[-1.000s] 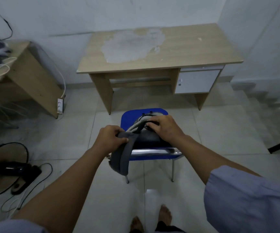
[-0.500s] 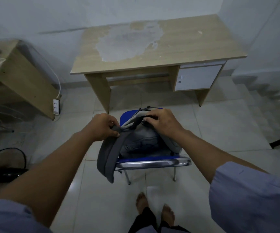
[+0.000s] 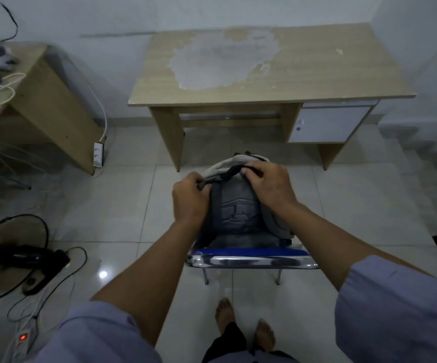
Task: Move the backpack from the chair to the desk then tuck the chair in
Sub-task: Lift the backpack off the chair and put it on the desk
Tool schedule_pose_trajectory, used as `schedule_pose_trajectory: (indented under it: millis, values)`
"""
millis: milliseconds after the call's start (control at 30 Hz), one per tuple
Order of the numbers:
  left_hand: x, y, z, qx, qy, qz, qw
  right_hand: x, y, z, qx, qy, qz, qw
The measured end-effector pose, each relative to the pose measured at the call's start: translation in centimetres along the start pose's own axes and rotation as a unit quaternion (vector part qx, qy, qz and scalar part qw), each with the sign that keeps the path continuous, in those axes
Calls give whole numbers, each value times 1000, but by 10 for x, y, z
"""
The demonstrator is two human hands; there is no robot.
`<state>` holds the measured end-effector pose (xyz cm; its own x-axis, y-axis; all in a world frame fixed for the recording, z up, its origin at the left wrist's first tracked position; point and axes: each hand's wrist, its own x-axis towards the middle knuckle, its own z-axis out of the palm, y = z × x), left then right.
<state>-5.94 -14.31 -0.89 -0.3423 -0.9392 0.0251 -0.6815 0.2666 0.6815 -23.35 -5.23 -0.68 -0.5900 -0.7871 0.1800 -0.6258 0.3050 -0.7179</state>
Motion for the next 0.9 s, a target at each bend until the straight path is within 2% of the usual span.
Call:
schedule_pose_trajectory:
  millis: [67,167,267,333,400,500,567,667,800,900]
  values:
    - [-3,11,12,-43,-16,-6,999,-3,10,-9,-7,18,12,1000]
    - [-3,18,16,-20,5,-26,999,-16,26,-23,-11,32,10,999]
    - [7,14,17,1,7,-151,988,-32,35,-27,-10,1,-20,1000]
    - [16,9,20,10,-67,-271,960,-41,38,-26,-8,-3,-22,1000]
    - [20,6,23,-45,-175,-364,914,-46,40,-24,8,8,-4,1000]
    - [16,11,20,-171,-284,-417,846,-44,42,-23,23,78,110,991]
    - [14,13,20,-174,-313,-426,831,-34,42,-24,7,96,248,964]
    - [20,10,24,-172,-326,-450,813,-11,48,-18,0,-8,418,909]
    - [38,-2,39,-153,-342,-481,793,18,59,-3,137,-117,536,825]
    - [54,-22,54,-102,-371,-506,772,38,76,5,221,-185,560,777]
